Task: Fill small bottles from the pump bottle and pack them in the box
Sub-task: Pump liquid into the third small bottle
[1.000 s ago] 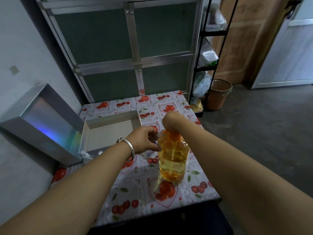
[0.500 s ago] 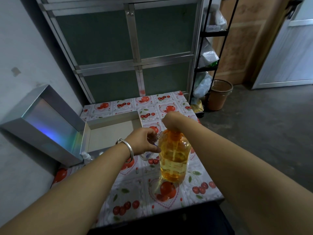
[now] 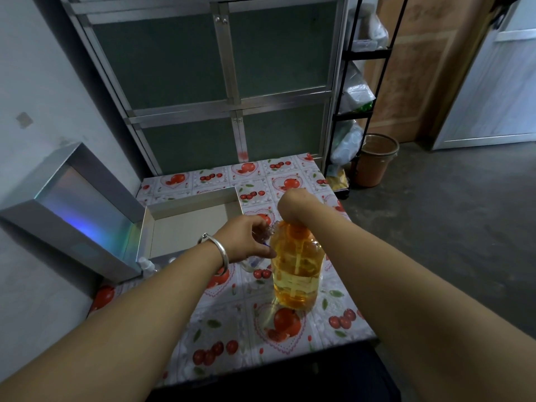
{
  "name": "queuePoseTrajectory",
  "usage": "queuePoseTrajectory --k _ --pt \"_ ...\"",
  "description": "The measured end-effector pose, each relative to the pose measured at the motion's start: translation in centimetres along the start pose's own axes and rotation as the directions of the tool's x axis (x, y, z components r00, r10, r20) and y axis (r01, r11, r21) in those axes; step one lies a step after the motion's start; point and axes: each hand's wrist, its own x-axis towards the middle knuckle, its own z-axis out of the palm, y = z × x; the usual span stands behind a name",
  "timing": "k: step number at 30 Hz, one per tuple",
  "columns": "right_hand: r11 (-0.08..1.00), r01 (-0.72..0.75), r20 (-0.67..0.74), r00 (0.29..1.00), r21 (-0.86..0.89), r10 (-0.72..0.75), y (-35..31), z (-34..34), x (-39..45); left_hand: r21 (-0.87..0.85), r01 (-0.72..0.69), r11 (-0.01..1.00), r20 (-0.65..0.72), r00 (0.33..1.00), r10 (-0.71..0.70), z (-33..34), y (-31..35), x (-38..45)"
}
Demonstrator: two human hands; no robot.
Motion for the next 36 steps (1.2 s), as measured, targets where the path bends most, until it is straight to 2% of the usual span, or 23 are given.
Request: queuePoseTrajectory --k 3,6,9,15,18,23,26,28,31,36 --pt "0.999 0.021 -0.071 0.997 0.03 -0.019 0.5 0.6 0.0 0.012 0.007 1.0 0.002 1.0 -0.007 0.1 -0.1 0.0" --pt "0.999 -0.004 0.005 1.0 -0.05 0.004 0.1 0.1 -0.3 0.004 0.009 1.0 0.001 1.0 -0.009 0.3 -0.2 0.0" --pt "0.999 0.01 0.016 1.0 -0.032 -0.009 -0.3 -0.3 -0.4 -0.006 0.008 1.0 0.006 1.0 -0.008 0.2 -0.2 0.0" --pt "0.999 0.021 -0.084 0.996 0.026 -0.019 0.5 0.8 0.3 0.008 0.002 1.0 -0.001 1.0 -0.002 0.2 -0.2 0.2" --pt "0.999 0.012 -0.016 1.0 -0.053 -0.013 0.2 0.3 0.0 -0.001 0.01 1.0 0.004 1.0 -0.01 0.2 -0.2 0.1" --pt "0.996 0.004 0.003 1.0 -0.088 -0.004 0.0 -0.1 0.3 -0.001 0.012 1.0 -0.001 1.0 -0.012 0.2 -0.2 0.2" --pt "0.999 -0.031 -0.059 0.998 -0.025 0.029 0.2 0.9 0.7 0.004 0.01 1.0 0.002 1.0 -0.01 0.2 -0.1 0.1" --pt "0.995 -0.044 -0.025 0.999 -0.084 0.042 0.0 1.0 0.8 0.001 0.011 1.0 0.008 1.0 -0.011 0.2 -0.1 0.0" --pt "0.993 0.017 0.008 1.0 -0.119 -0.016 -0.3 0.0 0.1 0.004 0.012 1.0 0.01 1.0 -0.012 0.2 -0.1 0.0" --pt "0.997 -0.023 -0.021 1.0 -0.072 0.022 0.0 0.7 0.8 0.012 0.01 1.0 0.015 1.0 -0.01 0.2 -0.1 0.1"
